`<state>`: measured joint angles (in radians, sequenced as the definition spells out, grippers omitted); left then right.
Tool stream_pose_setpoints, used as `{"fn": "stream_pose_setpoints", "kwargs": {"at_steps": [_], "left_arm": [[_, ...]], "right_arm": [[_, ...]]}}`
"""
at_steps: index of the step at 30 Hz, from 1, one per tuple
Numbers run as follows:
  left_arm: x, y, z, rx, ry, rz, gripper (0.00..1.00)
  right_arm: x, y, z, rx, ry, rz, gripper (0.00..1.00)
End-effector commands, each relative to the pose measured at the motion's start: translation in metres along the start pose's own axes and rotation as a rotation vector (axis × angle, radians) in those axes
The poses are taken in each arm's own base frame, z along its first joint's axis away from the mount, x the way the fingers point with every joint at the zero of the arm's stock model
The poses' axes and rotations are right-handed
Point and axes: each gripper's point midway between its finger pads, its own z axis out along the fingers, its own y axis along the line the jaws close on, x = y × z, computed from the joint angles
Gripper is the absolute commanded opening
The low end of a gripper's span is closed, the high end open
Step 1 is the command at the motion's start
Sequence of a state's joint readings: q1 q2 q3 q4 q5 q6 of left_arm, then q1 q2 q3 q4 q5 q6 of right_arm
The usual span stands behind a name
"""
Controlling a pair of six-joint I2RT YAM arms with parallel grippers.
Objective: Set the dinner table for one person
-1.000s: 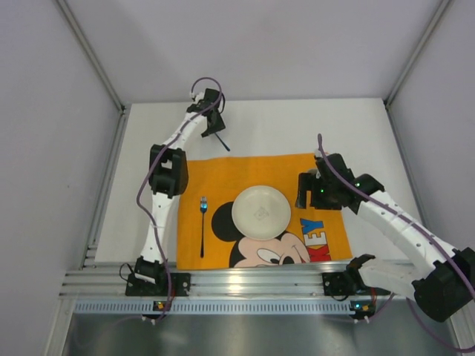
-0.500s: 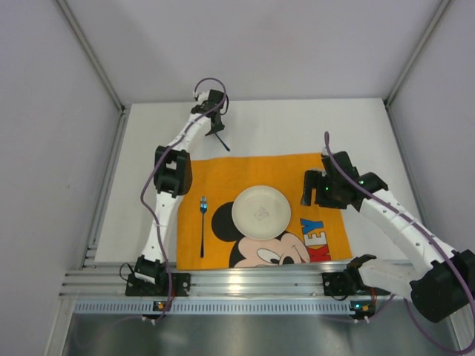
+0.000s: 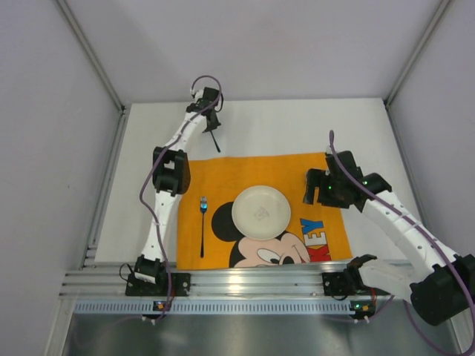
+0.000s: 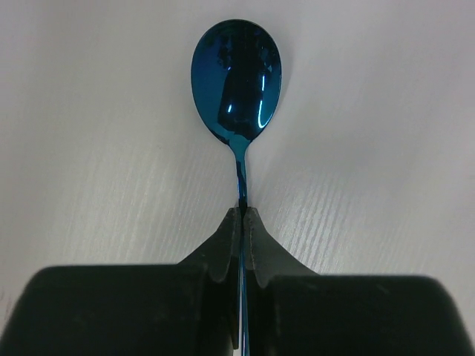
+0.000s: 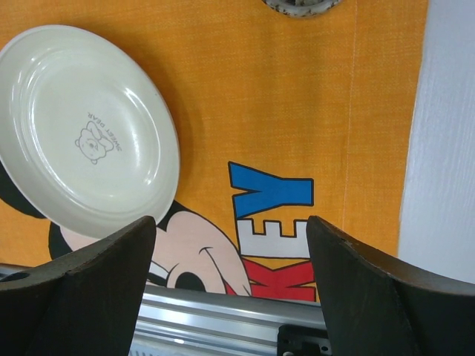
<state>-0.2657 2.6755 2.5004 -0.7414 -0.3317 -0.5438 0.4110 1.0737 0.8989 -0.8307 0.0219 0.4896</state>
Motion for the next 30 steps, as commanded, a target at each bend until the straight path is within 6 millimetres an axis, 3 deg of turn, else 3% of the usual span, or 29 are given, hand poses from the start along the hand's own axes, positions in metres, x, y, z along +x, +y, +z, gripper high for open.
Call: {"fn": "stream_pose_setpoints", "kwargs": {"at_steps": [1,3,5,9,12,14,15,16,18,19,20,22,23,26,27,30], "left_arm": [[0.061,0.022,0.022,-0.006,0.201,0.093,0.0],[0.028,0.002,0.005,0.083,0.119,0.066,0.0],[0.008,-0.009,-0.01,0.14,0.083,0.033,0.0],[-0.049,-0.033,-0.064,0.277,-0.016,-0.064,0.0],[-0.068,-0.043,-0.094,0.342,-0.046,-0.094,0.0],[-0.081,-0.05,-0.123,0.399,-0.057,-0.127,0.0],[-0.084,-0.052,-0.133,0.411,-0.058,-0.146,0.0],[-0.087,-0.056,-0.153,0.454,-0.053,-0.153,0.0],[-0.086,-0.064,-0.176,0.497,-0.046,-0.16,0.0],[-0.082,-0.065,-0.185,0.502,-0.037,-0.157,0.0],[-0.083,-0.073,-0.21,0.536,-0.05,-0.149,0.0],[-0.07,-0.078,-0.229,0.55,-0.027,-0.144,0.0],[-0.067,-0.087,-0.256,0.591,-0.037,-0.138,0.0],[-0.036,-0.104,-0.282,0.624,-0.001,-0.115,0.0],[-0.036,-0.106,-0.298,0.643,-0.014,-0.117,0.0],[-0.01,-0.115,-0.315,0.653,0.008,-0.096,0.0]], "right_arm": [[-0.015,0.002,-0.007,-0.013,-0.051,-0.001,0.82],[-0.022,0.008,-0.008,-0.039,-0.068,-0.014,0.83],[-0.028,0.015,-0.008,-0.065,-0.079,-0.024,0.84],[-0.063,0.052,-0.023,-0.222,-0.143,-0.049,0.86],[-0.093,0.084,-0.037,-0.358,-0.202,-0.067,0.87],[-0.106,0.101,-0.038,-0.422,-0.21,-0.073,0.87],[-0.118,0.117,-0.048,-0.498,-0.237,-0.078,0.88],[-0.122,0.124,-0.042,-0.523,-0.224,-0.073,0.87],[-0.135,0.143,-0.049,-0.613,-0.238,-0.068,0.87],[-0.138,0.148,-0.042,-0.631,-0.223,-0.06,0.87],[-0.141,0.154,-0.041,-0.654,-0.221,-0.053,0.87],[-0.15,0.166,-0.043,-0.713,-0.224,-0.031,0.86],[-0.151,0.169,-0.036,-0.724,-0.208,-0.018,0.86],[-0.159,0.184,-0.04,-0.806,-0.213,0.009,0.84],[-0.163,0.19,-0.046,-0.848,-0.221,0.02,0.84],[-0.168,0.2,-0.063,-0.922,-0.249,0.032,0.84]]}}
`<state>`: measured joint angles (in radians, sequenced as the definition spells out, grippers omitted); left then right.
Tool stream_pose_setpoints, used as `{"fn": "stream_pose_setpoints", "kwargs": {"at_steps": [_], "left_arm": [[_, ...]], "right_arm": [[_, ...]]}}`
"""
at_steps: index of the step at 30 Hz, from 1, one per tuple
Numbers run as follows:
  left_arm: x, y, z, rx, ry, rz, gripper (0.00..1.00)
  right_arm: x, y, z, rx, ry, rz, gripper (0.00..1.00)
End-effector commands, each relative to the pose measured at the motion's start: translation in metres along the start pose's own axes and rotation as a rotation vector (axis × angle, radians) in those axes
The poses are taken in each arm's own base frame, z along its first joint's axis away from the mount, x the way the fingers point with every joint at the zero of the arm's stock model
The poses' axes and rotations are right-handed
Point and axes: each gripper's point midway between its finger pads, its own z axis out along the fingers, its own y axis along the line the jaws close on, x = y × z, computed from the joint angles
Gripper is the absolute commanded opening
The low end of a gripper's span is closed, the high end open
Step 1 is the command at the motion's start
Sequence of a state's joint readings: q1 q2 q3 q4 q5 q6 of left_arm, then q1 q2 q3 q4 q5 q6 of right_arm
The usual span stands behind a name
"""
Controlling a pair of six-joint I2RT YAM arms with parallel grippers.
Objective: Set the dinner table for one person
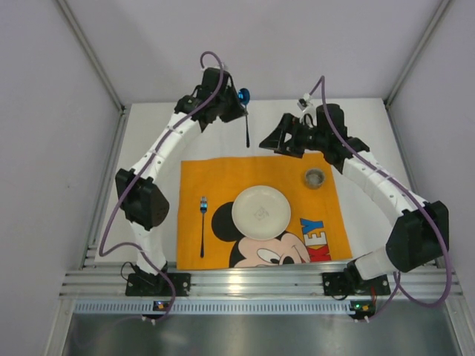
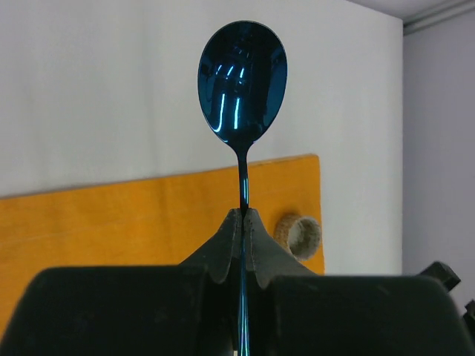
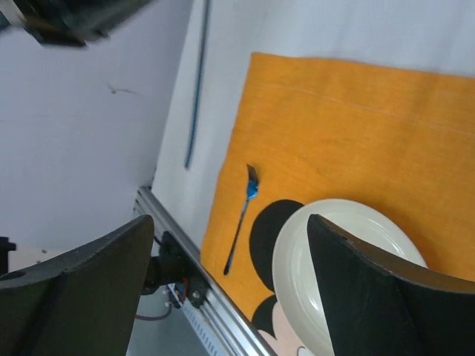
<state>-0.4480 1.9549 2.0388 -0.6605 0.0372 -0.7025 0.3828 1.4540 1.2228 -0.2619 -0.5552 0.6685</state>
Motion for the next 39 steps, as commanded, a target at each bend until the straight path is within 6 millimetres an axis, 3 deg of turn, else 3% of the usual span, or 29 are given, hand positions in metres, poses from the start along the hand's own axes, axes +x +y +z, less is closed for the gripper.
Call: {"fn": "stream_pose_setpoints", "kwargs": {"at_steps": [1,5,12,16,20,23,26,27,32,35,37,38,39], "left_arm": [[0.023,-0.019,-0.01,0.034,0.017,-0.019,0.0],[0.046,-0.04,-0.016,0.069,0.037,-0.022,0.0],[0.047,-0.076,-0.028,0.136,0.023,-0.028,0.0],[0.049,-0.085,-0.031,0.15,0.024,-0.027,0.0],[0.05,-0.089,-0.034,0.152,0.019,-0.034,0.0],[0.051,-0.092,-0.035,0.149,0.007,-0.033,0.0],[0.052,-0.092,-0.035,0.147,0.007,-0.039,0.0],[0.052,-0.092,-0.034,0.145,0.009,-0.041,0.0],[0.057,-0.094,-0.037,0.151,0.013,-0.02,0.0],[0.06,-0.083,-0.043,0.115,0.015,0.013,0.0],[0.065,-0.061,-0.044,0.041,0.011,0.056,0.2],[0.061,-0.058,-0.056,0.034,-0.009,0.067,0.32],[0.066,-0.041,-0.055,-0.024,-0.011,0.096,0.45]], "right_arm": [[-0.033,0.058,-0.017,-0.21,-0.111,-0.049,0.84],[-0.031,0.06,-0.021,-0.217,-0.117,-0.042,0.82],[-0.006,0.032,-0.012,-0.112,-0.071,-0.016,0.71],[0.001,0.025,-0.013,-0.079,-0.067,-0.011,0.68],[0.005,0.024,-0.013,-0.082,-0.059,-0.01,0.51],[0.007,0.023,-0.012,-0.082,-0.054,-0.005,0.19],[0.008,0.022,-0.014,-0.077,-0.058,-0.005,0.09],[0.009,0.021,-0.014,-0.076,-0.059,-0.006,0.01],[0.012,0.02,-0.024,-0.057,-0.066,-0.029,0.0],[0.015,0.016,-0.035,-0.028,-0.076,-0.047,0.0],[0.017,0.008,-0.046,-0.007,-0.09,-0.042,0.0],[0.021,0.001,-0.049,0.008,-0.086,-0.036,0.0],[0.025,-0.01,-0.054,0.028,-0.086,-0.02,0.0]]}}
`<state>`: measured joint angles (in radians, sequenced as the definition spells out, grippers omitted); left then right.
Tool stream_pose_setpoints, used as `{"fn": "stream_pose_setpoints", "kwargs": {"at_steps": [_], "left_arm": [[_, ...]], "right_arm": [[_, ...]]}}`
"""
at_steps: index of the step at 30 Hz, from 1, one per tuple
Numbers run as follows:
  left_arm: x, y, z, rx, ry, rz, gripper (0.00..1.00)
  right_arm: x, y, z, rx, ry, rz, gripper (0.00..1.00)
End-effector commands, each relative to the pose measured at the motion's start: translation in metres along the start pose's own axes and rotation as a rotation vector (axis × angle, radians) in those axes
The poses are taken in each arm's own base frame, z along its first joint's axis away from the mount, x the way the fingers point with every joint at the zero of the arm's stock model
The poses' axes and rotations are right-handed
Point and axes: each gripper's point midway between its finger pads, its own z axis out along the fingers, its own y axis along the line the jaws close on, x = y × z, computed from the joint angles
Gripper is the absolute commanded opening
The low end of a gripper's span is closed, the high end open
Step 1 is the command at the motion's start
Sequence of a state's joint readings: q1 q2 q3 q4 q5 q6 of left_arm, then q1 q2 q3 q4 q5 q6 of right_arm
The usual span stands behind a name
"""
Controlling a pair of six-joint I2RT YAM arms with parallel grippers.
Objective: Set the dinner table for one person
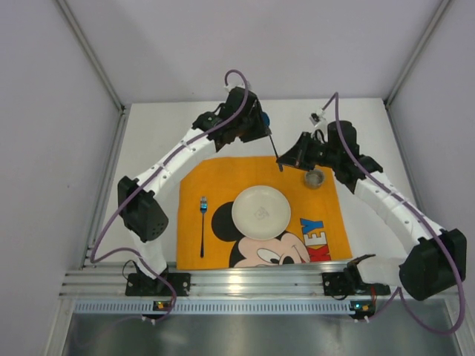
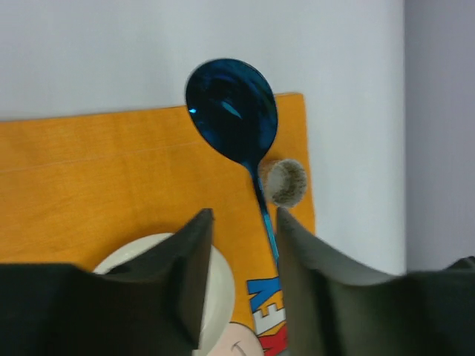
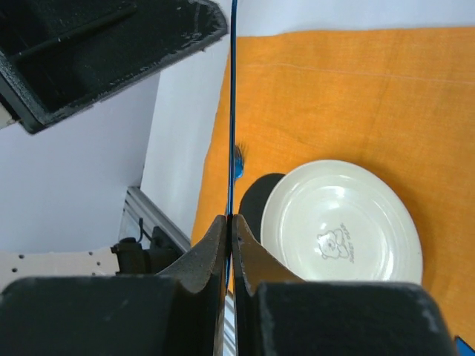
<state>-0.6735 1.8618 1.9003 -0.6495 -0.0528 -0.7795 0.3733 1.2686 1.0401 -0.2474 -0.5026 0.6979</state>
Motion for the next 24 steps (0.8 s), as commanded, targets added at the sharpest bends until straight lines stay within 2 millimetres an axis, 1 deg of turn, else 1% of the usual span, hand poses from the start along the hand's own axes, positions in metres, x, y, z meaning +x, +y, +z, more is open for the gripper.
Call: {"fn": "stream_pose_setpoints", "kwargs": {"at_steps": [1,2,3,4,5,6,7,8,9,10,11,12,13,14,16,17,18,19,20,21,22,24], "left_arm": [[-0.02,0.027,-0.038,-0.096,-0.105,0.057,0.52],[-0.018,0.033,-0.043,-0.114,-0.112,0.068,0.57],[-0.014,0.042,-0.052,-0.131,-0.114,0.085,0.61],[-0.014,0.051,-0.057,-0.165,-0.127,0.091,0.69],[-0.009,0.061,-0.064,-0.185,-0.125,0.101,0.93],[-0.007,0.064,-0.068,-0.192,-0.129,0.109,0.93],[-0.006,0.07,-0.07,-0.205,-0.131,0.111,0.98],[-0.006,0.074,-0.075,-0.219,-0.139,0.113,0.98],[-0.002,0.081,-0.076,-0.236,-0.133,0.117,0.98],[-0.006,0.084,-0.083,-0.24,-0.146,0.115,0.98],[-0.005,0.089,-0.086,-0.256,-0.148,0.115,0.98],[-0.004,0.095,-0.087,-0.27,-0.144,0.121,0.98],[-0.008,0.099,-0.092,-0.278,-0.156,0.116,0.98],[-0.008,0.105,-0.094,-0.3,-0.155,0.121,0.98],[-0.013,0.117,-0.098,-0.327,-0.16,0.124,0.98],[-0.016,0.12,-0.101,-0.332,-0.166,0.121,0.98],[-0.015,0.126,-0.101,-0.342,-0.159,0.122,0.98],[-0.02,0.134,-0.102,-0.354,-0.163,0.107,0.98],[-0.022,0.139,-0.105,-0.358,-0.165,0.097,0.98],[-0.019,0.144,-0.103,-0.353,-0.149,0.092,0.98],[-0.024,0.154,-0.105,-0.368,-0.154,0.074,0.98],[-0.023,0.163,-0.106,-0.373,-0.147,0.067,0.98]], "right_arm": [[-0.001,-0.003,-0.031,-0.007,-0.048,-0.047,0.0],[0.003,-0.009,-0.034,0.008,-0.043,-0.044,0.0],[0.009,-0.022,-0.038,0.033,-0.037,-0.024,0.0],[0.011,-0.023,-0.045,0.036,-0.047,-0.031,0.0],[0.02,-0.034,-0.05,0.064,-0.04,-0.028,0.0],[0.026,-0.042,-0.049,0.085,-0.025,-0.02,0.0],[0.03,-0.044,-0.053,0.092,-0.028,-0.024,0.0],[0.036,-0.048,-0.055,0.103,-0.019,-0.014,0.0],[0.048,-0.058,-0.054,0.119,-0.001,0.005,0.0],[0.052,-0.059,-0.058,0.123,-0.006,0.011,0.0],[0.062,-0.069,-0.058,0.146,0.011,0.047,0.0],[0.068,-0.073,-0.06,0.158,0.015,0.065,0.0],[0.071,-0.073,-0.064,0.163,0.007,0.076,0.0],[0.082,-0.083,-0.066,0.2,0.023,0.121,0.0],[0.089,-0.088,-0.071,0.225,0.019,0.146,0.0],[0.097,-0.098,-0.074,0.272,0.028,0.174,0.0],[0.101,-0.103,-0.076,0.294,0.032,0.186,0.0],[0.104,-0.107,-0.078,0.31,0.031,0.195,0.0],[0.112,-0.116,-0.079,0.347,0.039,0.224,0.0],[0.117,-0.12,-0.079,0.361,0.045,0.238,0.0],[0.122,-0.124,-0.079,0.371,0.052,0.255,0.0],[0.135,-0.138,-0.079,0.414,0.07,0.286,0.0]]}}
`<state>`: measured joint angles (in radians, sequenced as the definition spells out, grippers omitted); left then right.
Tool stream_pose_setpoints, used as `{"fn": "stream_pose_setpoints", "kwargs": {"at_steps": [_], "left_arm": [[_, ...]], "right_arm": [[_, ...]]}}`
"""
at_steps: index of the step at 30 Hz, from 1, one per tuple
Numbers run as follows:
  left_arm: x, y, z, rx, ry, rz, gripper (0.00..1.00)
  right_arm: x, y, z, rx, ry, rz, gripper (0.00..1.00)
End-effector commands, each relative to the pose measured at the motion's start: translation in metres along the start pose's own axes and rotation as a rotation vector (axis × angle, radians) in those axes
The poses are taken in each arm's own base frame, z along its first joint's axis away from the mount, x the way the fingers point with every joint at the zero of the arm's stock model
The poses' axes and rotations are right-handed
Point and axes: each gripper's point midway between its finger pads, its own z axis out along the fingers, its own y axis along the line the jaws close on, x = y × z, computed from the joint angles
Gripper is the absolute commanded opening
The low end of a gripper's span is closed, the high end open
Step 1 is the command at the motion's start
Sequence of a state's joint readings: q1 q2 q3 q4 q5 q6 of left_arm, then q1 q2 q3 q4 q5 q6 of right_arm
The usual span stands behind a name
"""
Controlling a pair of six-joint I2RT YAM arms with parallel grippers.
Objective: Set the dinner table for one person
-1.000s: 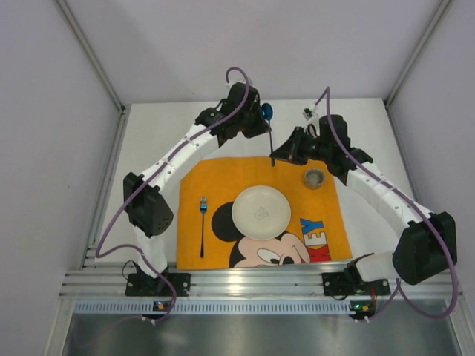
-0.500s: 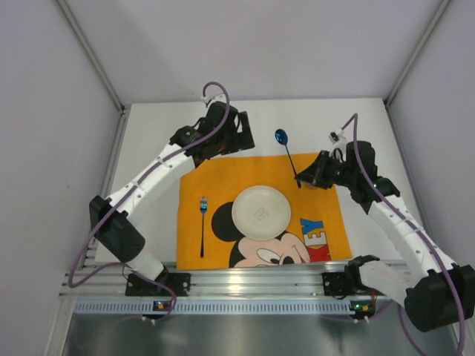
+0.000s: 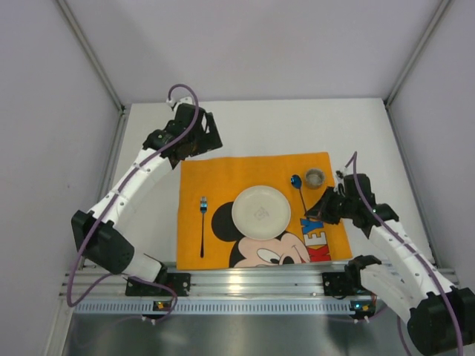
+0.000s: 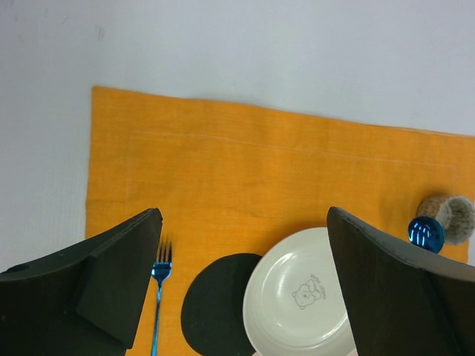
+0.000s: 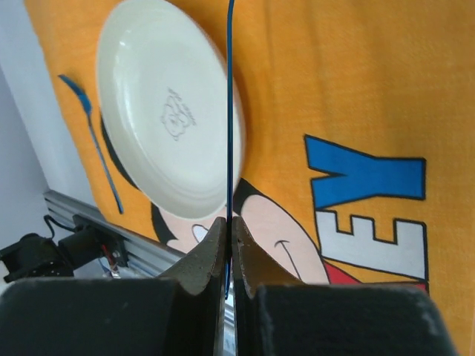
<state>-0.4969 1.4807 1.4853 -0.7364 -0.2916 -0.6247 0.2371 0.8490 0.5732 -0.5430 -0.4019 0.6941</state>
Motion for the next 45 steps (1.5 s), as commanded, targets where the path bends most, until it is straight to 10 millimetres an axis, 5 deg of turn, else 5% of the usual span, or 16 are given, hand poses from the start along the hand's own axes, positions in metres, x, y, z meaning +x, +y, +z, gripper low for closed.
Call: {"fn": "stream_pose_setpoints", "kwargs": {"at_steps": [1,8,16,24,38,40,41,45], "left_arm": [[-0.008,0.019,-0.01,-0.003,-0.012,-0.009,0.98],[0.001,0.041,-0.001,-0.035,0.017,-0.007,0.98],[0.006,0.069,0.003,-0.091,0.024,-0.014,0.98],[0.011,0.079,0.005,-0.103,0.019,-0.026,0.98],[0.013,0.079,0.017,-0.1,0.014,-0.052,0.98],[0.013,0.079,0.02,-0.1,0.014,-0.054,0.98],[0.014,0.08,0.021,-0.104,0.017,-0.054,0.98],[0.012,0.084,0.023,-0.127,0.004,-0.051,0.98]], "right_arm": [[0.011,-0.026,0.005,0.088,0.006,0.077,0.0],[0.052,-0.07,0.024,0.182,0.113,0.138,0.0],[0.064,-0.079,0.023,0.204,0.143,0.155,0.0],[0.051,-0.06,0.019,0.142,0.169,0.031,0.0],[0.063,-0.046,0.018,0.097,0.334,-0.039,0.01],[0.064,-0.048,0.016,0.118,0.349,-0.024,0.26],[0.06,-0.047,0.015,0.131,0.339,-0.029,0.57],[0.044,-0.046,0.005,0.196,0.297,-0.053,0.81]]}}
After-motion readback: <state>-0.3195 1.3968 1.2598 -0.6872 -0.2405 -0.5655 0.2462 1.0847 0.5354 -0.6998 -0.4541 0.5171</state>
